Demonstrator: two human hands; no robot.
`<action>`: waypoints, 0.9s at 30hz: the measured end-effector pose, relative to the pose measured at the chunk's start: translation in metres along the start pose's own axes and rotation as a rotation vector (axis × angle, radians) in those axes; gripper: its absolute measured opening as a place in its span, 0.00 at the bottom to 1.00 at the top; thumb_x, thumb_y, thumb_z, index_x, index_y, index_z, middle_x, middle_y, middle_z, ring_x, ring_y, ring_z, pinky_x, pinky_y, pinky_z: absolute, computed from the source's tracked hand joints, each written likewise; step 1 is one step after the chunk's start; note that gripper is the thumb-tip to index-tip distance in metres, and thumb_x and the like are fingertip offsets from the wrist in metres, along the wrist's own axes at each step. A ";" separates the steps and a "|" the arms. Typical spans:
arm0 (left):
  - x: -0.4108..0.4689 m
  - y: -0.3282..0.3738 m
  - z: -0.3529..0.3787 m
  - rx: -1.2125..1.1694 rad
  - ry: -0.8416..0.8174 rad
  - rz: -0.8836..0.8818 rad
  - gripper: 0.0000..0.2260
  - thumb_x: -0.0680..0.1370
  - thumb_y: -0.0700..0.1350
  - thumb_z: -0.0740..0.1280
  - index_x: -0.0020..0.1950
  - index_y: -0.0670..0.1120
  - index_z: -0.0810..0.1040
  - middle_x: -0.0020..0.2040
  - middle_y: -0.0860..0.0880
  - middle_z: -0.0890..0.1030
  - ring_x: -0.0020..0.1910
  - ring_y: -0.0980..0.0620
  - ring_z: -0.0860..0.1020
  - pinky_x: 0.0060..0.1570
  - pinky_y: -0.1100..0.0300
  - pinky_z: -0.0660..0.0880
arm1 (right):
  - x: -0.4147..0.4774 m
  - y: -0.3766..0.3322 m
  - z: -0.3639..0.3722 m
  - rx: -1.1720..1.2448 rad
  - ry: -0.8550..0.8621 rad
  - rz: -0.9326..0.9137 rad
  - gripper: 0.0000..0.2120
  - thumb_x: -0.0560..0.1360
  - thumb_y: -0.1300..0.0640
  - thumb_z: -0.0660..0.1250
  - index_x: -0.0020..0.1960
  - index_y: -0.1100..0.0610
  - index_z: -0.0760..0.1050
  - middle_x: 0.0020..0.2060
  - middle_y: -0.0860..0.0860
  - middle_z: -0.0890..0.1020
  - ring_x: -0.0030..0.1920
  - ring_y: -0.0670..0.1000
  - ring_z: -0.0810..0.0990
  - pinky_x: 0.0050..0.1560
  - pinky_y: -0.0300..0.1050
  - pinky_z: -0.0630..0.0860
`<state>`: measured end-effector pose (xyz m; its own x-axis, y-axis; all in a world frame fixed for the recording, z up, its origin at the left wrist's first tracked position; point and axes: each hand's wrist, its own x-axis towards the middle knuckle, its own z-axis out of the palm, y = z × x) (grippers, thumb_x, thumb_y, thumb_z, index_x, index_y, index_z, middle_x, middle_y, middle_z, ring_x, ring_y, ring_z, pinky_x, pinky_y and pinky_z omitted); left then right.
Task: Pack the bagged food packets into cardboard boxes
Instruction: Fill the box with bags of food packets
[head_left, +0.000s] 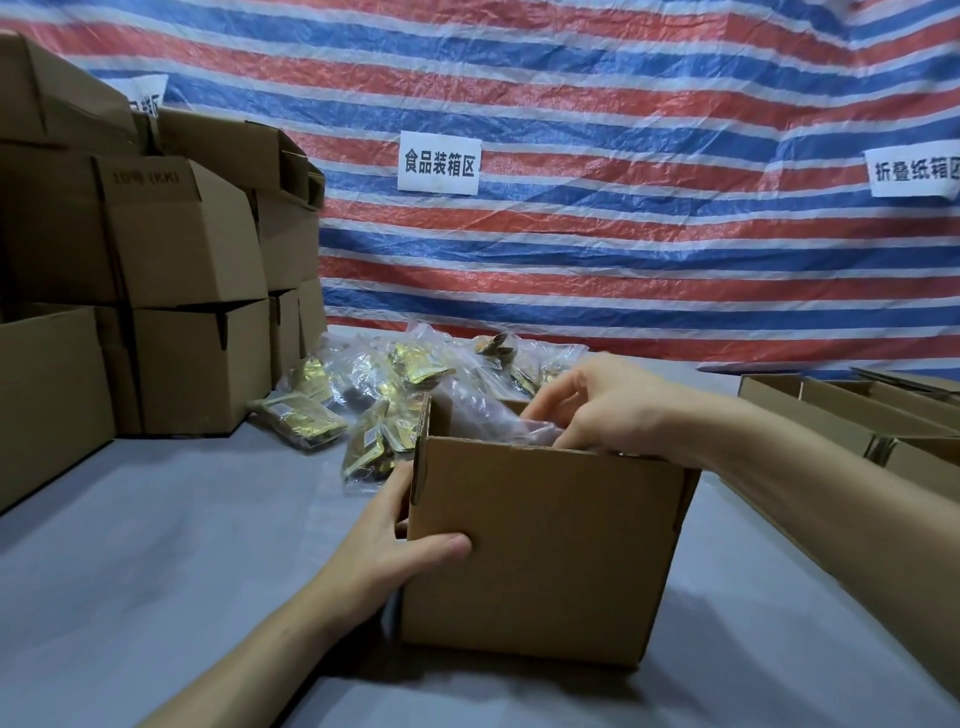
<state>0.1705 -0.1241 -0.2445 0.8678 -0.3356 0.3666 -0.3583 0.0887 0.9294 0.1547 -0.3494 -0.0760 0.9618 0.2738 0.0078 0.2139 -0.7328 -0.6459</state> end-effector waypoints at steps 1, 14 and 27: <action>0.000 0.000 0.000 0.005 -0.001 -0.001 0.43 0.58 0.66 0.82 0.67 0.49 0.74 0.60 0.47 0.84 0.59 0.47 0.83 0.54 0.53 0.80 | 0.000 -0.001 0.001 -0.036 -0.061 0.020 0.07 0.75 0.58 0.74 0.47 0.46 0.86 0.40 0.45 0.87 0.42 0.47 0.87 0.38 0.41 0.83; 0.001 -0.004 0.000 -0.014 -0.004 0.010 0.36 0.62 0.54 0.78 0.68 0.47 0.74 0.59 0.48 0.85 0.57 0.48 0.84 0.50 0.59 0.80 | 0.005 -0.018 0.005 -0.239 -0.337 0.237 0.27 0.79 0.31 0.56 0.54 0.47 0.85 0.47 0.46 0.88 0.48 0.48 0.87 0.57 0.49 0.82; 0.000 0.001 0.002 -0.029 -0.011 -0.021 0.46 0.57 0.65 0.83 0.69 0.47 0.72 0.61 0.46 0.84 0.59 0.47 0.83 0.51 0.56 0.81 | 0.012 -0.038 0.010 -0.331 -0.469 0.473 0.38 0.77 0.26 0.44 0.63 0.48 0.80 0.61 0.52 0.84 0.62 0.53 0.82 0.61 0.52 0.79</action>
<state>0.1699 -0.1257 -0.2434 0.8709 -0.3482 0.3469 -0.3302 0.1084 0.9377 0.1559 -0.3119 -0.0591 0.8055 0.0654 -0.5889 -0.0931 -0.9676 -0.2348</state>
